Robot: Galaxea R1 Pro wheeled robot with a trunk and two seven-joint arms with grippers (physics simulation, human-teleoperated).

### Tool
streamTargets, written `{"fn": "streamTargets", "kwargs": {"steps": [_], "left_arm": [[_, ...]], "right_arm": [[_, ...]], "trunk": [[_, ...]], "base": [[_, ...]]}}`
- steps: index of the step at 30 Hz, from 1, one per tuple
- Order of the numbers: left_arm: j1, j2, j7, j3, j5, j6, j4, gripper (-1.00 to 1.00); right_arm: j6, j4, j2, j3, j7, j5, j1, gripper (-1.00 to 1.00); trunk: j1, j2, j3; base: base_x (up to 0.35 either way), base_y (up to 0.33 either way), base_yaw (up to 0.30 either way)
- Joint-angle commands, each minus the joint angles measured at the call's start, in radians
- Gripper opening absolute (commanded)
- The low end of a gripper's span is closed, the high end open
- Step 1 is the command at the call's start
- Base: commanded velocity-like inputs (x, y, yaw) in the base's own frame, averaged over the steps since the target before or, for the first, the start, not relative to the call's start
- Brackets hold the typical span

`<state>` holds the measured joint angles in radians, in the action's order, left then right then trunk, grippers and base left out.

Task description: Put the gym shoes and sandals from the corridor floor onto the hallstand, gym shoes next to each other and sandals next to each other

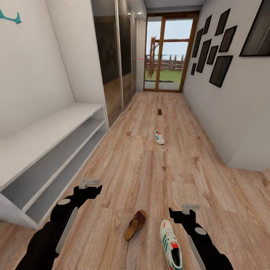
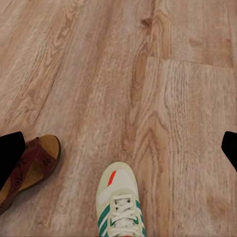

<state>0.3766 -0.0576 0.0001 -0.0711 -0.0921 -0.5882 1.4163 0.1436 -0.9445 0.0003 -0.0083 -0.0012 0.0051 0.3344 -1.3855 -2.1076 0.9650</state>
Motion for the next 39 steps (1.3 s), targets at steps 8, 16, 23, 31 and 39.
{"fn": "streamTargets", "kwargs": {"steps": [8, 16, 23, 31, 39], "left_arm": [[0.064, 0.001, 0.003, -0.001, -0.011, -0.008, 0.01, 1.0], [0.086, 0.001, 0.003, -0.002, -0.011, -0.008, 0.01, 1.0], [0.088, 0.001, 0.003, -0.003, -0.01, -0.008, 0.007, 1.0], [0.088, 0.002, 0.003, -0.004, -0.011, -0.008, 0.004, 1.0], [0.087, 0.003, 0.003, -0.005, -0.011, -0.006, 0.0, 1.0]], "right_arm": [[-0.002, 0.001, 0.0, 0.001, 0.0, 0.005, 0.0, 1.0], [-0.005, 0.003, -0.003, 0.0, 0.002, -0.002, 0.0, 1.0], [-0.005, 0.004, -0.003, -0.001, 0.002, -0.005, 0.0, 1.0], [-0.006, 0.004, -0.003, -0.003, -0.001, -0.005, 0.0, 1.0], [-0.005, 0.059, -0.004, -0.004, -0.005, -0.004, -0.001, 1.0]], "trunk": [[-0.027, -0.049, 0.033], [-0.057, -0.105, 0.069], [-0.084, -0.154, 0.102], [-0.115, -0.21, 0.138], [-0.115, -0.21, 0.143]], "base": [[0.0, 0.0, 0.168], [0.0, 0.0, 0.162], [0.0, 0.0, 0.039], [0.0, 0.0, -0.165], [0.0, 0.0, -0.183]]}}
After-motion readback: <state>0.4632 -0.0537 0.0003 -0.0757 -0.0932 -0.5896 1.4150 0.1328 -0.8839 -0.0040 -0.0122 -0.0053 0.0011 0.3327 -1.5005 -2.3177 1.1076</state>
